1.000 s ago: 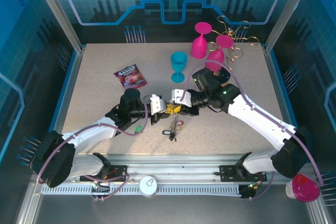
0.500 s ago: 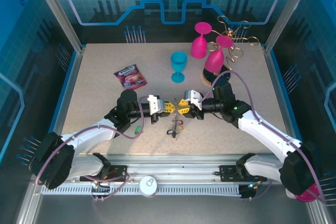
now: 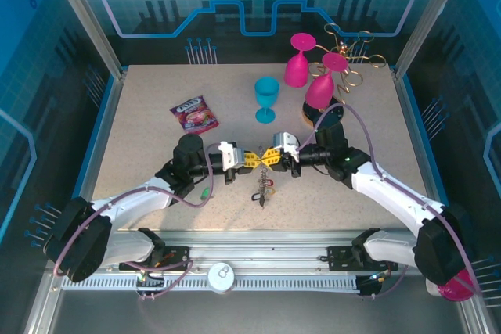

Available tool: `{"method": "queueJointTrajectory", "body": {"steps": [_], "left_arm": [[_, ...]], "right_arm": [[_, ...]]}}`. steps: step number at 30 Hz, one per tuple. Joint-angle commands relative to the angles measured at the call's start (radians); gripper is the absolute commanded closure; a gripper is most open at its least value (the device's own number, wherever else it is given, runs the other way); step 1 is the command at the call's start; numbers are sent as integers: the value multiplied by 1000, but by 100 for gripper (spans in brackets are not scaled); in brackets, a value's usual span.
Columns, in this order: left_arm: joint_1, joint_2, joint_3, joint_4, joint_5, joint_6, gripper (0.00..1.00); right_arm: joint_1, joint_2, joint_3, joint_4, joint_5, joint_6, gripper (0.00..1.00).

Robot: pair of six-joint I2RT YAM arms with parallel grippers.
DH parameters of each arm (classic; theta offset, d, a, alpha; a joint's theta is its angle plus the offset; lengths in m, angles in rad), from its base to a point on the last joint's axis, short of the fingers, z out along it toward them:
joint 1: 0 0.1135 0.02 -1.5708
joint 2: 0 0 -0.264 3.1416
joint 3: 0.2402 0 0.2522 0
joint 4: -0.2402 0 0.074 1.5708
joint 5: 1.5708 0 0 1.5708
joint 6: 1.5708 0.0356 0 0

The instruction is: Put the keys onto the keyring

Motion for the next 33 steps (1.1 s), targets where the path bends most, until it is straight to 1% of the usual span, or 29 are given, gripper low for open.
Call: {"method": "queueJointTrajectory", "body": {"steps": [1,2,3,6,7,10,13,16,19,21,25,29,30,31,32,33], "left_arm": [[-10,-14,-4,76,52,-16,100],[-10,-15,-5,77,46,-16,99],[-9,-16,-5,76,34,-16,93],[-10,-17,6,36,0,-1,89],[-10,-17,17,2,-16,9,89],[-11,-16,46,-87,-35,45,88],[-14,-8,55,-109,-40,51,88],[-20,-3,60,-131,-44,62,87],[-23,0,64,-140,-43,64,86],[-24,1,66,-146,-42,66,87],[-23,2,71,-166,-38,77,100],[-25,-4,71,-173,-34,89,100],[-25,-7,68,-171,-32,93,100],[-25,-11,65,-167,-30,96,100],[-25,-14,60,-158,-25,98,100],[-26,-18,54,-141,-20,99,100]], "right_arm": [[6,18,33,21,-35,2,100],[7,15,38,9,-33,-5,100],[7,12,43,-7,-26,-9,100],[8,4,79,-107,21,-47,100],[10,4,84,-162,42,-70,100],[24,19,169,-318,121,-131,100],[51,44,230,-449,195,-190,100],[82,71,284,-540,276,-234,100],[102,97,331,-599,320,-251,100],[114,109,353,-625,337,-260,100],[131,115,381,-644,326,-264,100],[125,79,354,-587,293,-242,100],[115,59,328,-548,286,-224,94],[103,35,296,-501,277,-204,83],[89,11,262,-452,264,-186,76],[68,-17,219,-397,238,-170,74]]}}
